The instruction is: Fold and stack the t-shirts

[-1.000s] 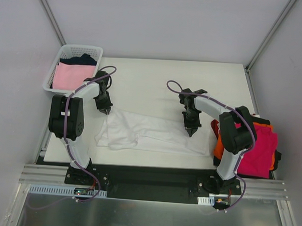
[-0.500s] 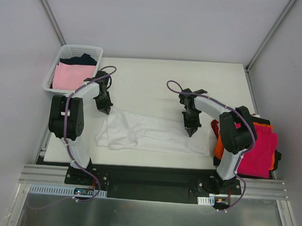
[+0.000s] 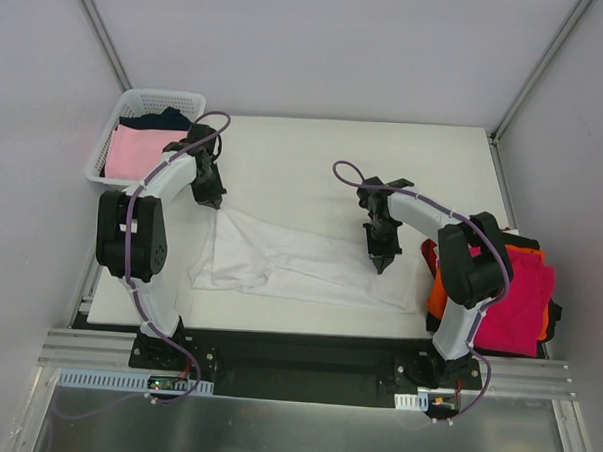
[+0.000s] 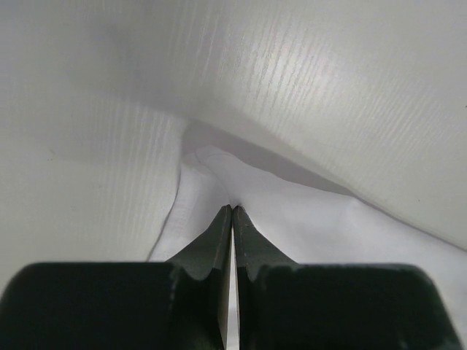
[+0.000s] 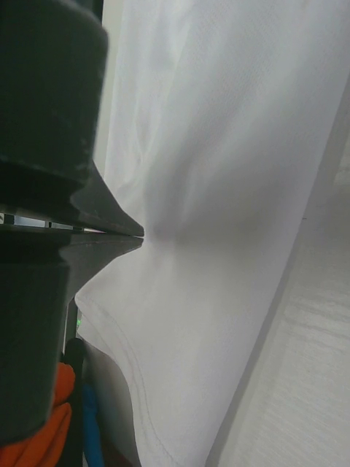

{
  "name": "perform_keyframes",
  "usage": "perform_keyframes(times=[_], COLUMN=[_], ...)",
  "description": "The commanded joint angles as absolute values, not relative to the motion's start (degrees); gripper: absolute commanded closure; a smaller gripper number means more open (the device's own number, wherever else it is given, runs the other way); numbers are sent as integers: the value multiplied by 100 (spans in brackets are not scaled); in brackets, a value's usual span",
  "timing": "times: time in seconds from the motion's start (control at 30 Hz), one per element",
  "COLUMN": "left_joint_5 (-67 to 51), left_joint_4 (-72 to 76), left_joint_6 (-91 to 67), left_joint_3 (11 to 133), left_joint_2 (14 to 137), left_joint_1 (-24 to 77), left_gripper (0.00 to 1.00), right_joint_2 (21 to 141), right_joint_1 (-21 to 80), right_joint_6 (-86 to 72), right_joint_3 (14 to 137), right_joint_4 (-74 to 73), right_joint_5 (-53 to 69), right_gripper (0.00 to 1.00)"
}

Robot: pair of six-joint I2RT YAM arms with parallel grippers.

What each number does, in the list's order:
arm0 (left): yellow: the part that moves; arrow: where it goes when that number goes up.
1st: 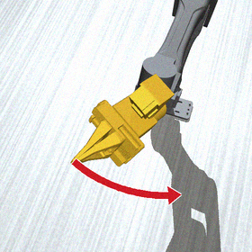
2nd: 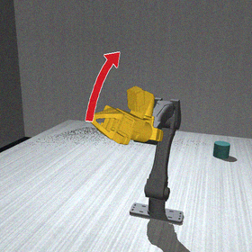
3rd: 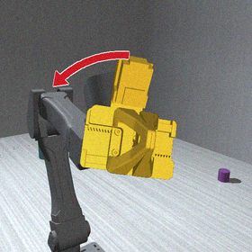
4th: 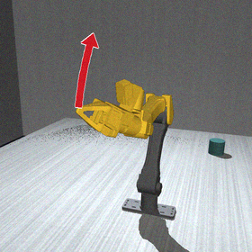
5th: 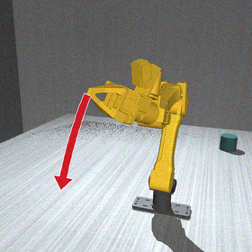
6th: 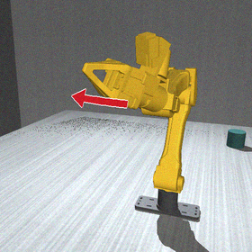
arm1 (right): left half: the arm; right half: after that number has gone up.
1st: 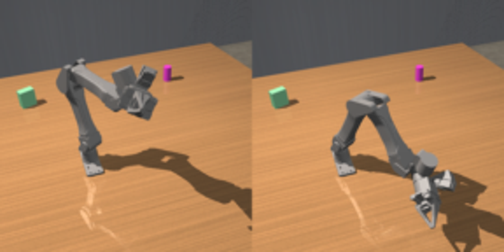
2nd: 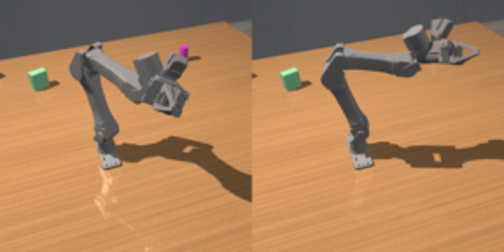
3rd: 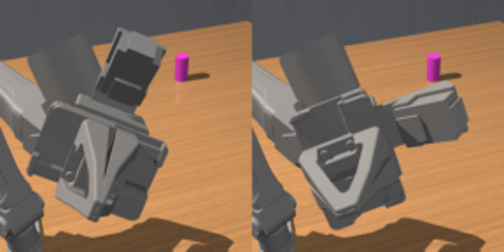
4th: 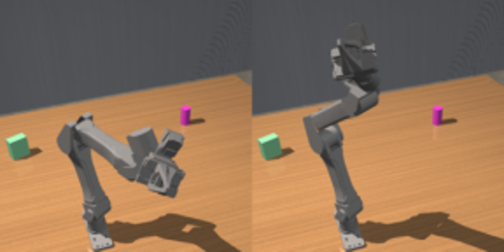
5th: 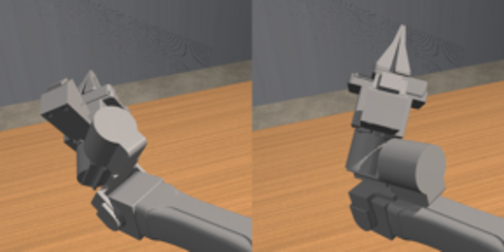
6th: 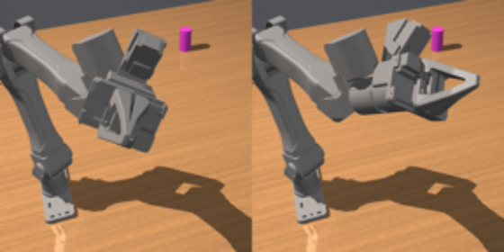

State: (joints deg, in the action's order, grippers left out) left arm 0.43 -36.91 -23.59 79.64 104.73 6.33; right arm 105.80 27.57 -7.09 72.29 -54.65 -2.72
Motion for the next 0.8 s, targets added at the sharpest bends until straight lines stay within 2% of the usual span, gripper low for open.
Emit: perform_keyframes(times=[0.0,0.23,0.27,0.3,0.37,0.4,0.47,0.77], left_joint_5=[53,79,27,9,9,9,35,-307], left_joint_4=[-3902,-3902,-3902,-3911,-3902,-3902,-3902,-3894], left_joint_6=[-2338,-2241,-2224,-2215,-2224,-2241,-2285,-2504], left_joint_3=[8253,8472,8481,8490,8455,8429,8341,8078], left_joint_2=[10494,10880,11011,11082,11197,11206,11189,10451], left_joint_1=[589,536,510,501,501,501,501,527], left_gripper=[100,98,91,67,42,22,2,1], right_joint_2=[10494,10494,10494,10494,10494,10503,10503,10608], right_joint_1=[2751,2751,2751,2751,2751,2768,2760,2812], right_joint_6=[-809,-817,-817,-817,-817,-817,-817,-844], right_joint_3=[7198,7181,7189,7172,7172,7172,7163,7312], right_joint_4=[-5555,-5590,-5590,-5581,-5581,-5590,-5599,-5616], right_joint_5=[-255,-272,-272,-264,-264,-272,-264,-202], right_gripper=[97,97,97,97,97,97,97,97])
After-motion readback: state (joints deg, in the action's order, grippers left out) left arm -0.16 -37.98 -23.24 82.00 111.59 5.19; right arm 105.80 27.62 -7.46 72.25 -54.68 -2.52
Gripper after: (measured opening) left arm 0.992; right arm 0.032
